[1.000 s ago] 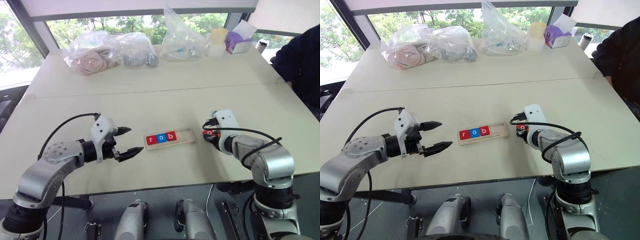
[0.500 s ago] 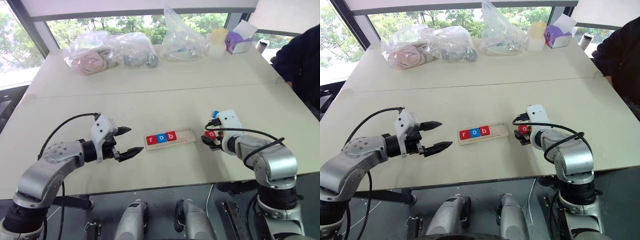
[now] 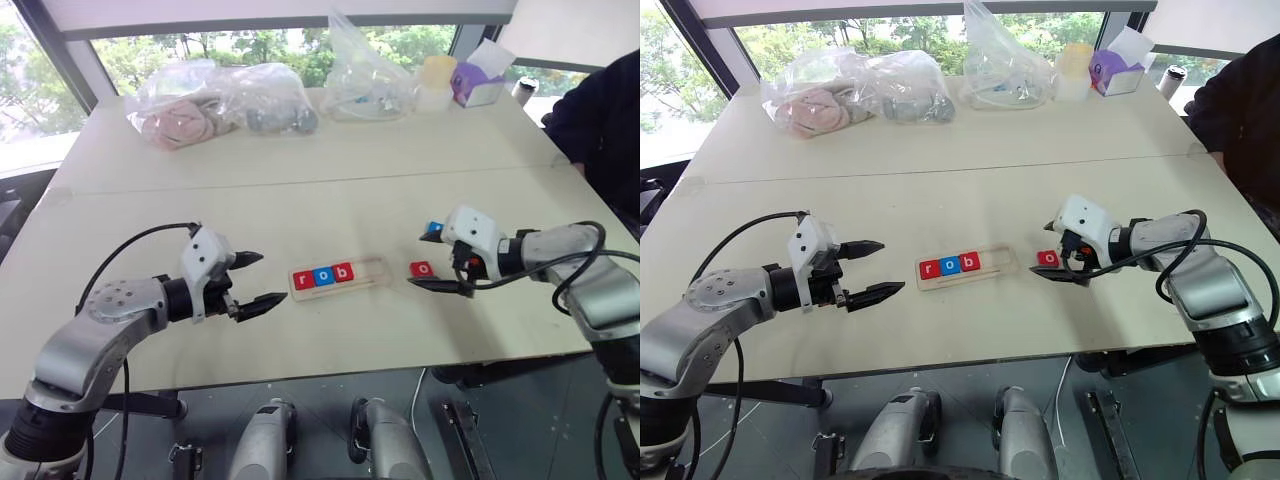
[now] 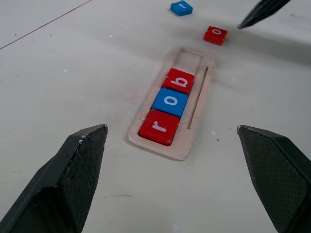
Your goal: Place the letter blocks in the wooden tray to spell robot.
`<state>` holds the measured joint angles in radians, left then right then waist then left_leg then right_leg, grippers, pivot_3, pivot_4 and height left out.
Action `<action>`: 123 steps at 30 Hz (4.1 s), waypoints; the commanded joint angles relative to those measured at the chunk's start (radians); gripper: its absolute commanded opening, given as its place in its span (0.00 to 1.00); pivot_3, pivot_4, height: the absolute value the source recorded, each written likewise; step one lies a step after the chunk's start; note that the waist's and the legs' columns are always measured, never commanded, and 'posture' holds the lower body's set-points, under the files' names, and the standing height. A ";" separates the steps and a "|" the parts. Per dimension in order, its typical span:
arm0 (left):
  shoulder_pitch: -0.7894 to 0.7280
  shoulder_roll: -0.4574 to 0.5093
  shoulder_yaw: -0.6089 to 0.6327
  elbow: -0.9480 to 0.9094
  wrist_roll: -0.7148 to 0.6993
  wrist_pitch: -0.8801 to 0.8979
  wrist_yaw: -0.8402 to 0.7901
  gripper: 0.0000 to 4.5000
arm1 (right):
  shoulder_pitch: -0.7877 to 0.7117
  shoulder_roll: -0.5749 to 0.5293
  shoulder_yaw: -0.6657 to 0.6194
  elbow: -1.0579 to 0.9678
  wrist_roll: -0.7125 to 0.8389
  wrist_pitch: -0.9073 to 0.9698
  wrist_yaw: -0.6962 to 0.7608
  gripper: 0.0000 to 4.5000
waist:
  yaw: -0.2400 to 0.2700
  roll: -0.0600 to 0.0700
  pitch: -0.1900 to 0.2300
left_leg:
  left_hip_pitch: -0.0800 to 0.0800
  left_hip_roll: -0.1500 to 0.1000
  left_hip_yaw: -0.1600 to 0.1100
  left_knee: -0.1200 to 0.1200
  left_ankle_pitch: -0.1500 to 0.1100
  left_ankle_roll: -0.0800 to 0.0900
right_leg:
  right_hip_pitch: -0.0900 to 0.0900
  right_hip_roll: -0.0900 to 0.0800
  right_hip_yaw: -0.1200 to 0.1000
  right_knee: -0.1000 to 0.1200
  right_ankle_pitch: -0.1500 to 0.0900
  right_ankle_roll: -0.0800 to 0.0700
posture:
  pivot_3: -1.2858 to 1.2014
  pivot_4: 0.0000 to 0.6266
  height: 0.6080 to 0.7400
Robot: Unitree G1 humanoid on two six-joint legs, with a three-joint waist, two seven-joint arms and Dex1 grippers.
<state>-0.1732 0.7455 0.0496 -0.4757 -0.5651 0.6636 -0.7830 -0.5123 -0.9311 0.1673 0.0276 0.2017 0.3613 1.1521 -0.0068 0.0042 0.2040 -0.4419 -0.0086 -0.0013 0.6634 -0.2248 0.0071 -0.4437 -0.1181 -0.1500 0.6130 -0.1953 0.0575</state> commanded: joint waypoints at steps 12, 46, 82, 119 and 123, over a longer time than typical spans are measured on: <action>-0.015 0.003 0.023 -0.032 0.006 -0.011 0.009 1.00 | -0.223 0.077 0.026 0.469 -0.089 -0.382 0.230 0.99 | 0.018 0.000 0.000 | 0.001 0.001 0.002 0.000 0.000 0.000 | 0.000 0.000 0.001 0.001 0.004 0.001 | 0.52 0.24 0.89; -0.003 0.015 0.037 -0.046 0.003 -0.005 0.014 1.00 | -0.347 0.202 0.037 0.674 -0.183 -0.515 0.316 0.26 | 0.019 0.000 0.000 | 0.007 0.002 0.009 0.001 0.000 0.000 | 0.002 0.002 0.008 0.004 0.007 0.000 | 0.52 0.24 0.89; 0.029 -0.004 0.037 -0.091 -0.011 0.005 0.068 1.00 | -0.471 0.420 0.128 0.788 -0.264 -0.580 0.307 0.67 | 0.018 0.000 0.000 | 0.008 0.003 0.011 0.001 0.000 0.000 | 0.001 0.003 0.010 0.006 0.007 -0.001 | 0.52 0.24 0.89; -0.015 -0.028 -0.007 -0.041 0.005 -0.020 0.045 1.00 | -0.096 0.329 -0.079 0.064 -0.151 0.056 -0.242 0.99 | 0.021 0.000 0.000 | 0.015 0.006 0.022 0.001 0.000 0.000 | 0.002 0.002 0.013 0.007 0.006 -0.005 | 0.52 0.24 0.89; -0.005 -0.024 0.001 -0.050 0.003 -0.017 0.044 1.00 | -0.077 0.343 -0.056 0.049 -0.156 0.047 -0.262 0.99 | 0.020 0.000 0.000 | 0.014 0.006 0.023 0.001 -0.001 0.001 | 0.002 0.001 0.014 0.005 0.007 -0.003 | 0.52 0.24 0.89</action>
<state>-0.1718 0.7151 0.0325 -0.5012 -0.5667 0.6618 -0.7359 -0.5816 -0.5881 0.1158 0.1199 0.0435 0.4216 0.9038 0.0129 0.0042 0.2042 -0.4280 -0.0028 0.0216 0.6641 -0.2256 0.0083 -0.4420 -0.1170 -0.1356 0.6176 -0.1877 0.0559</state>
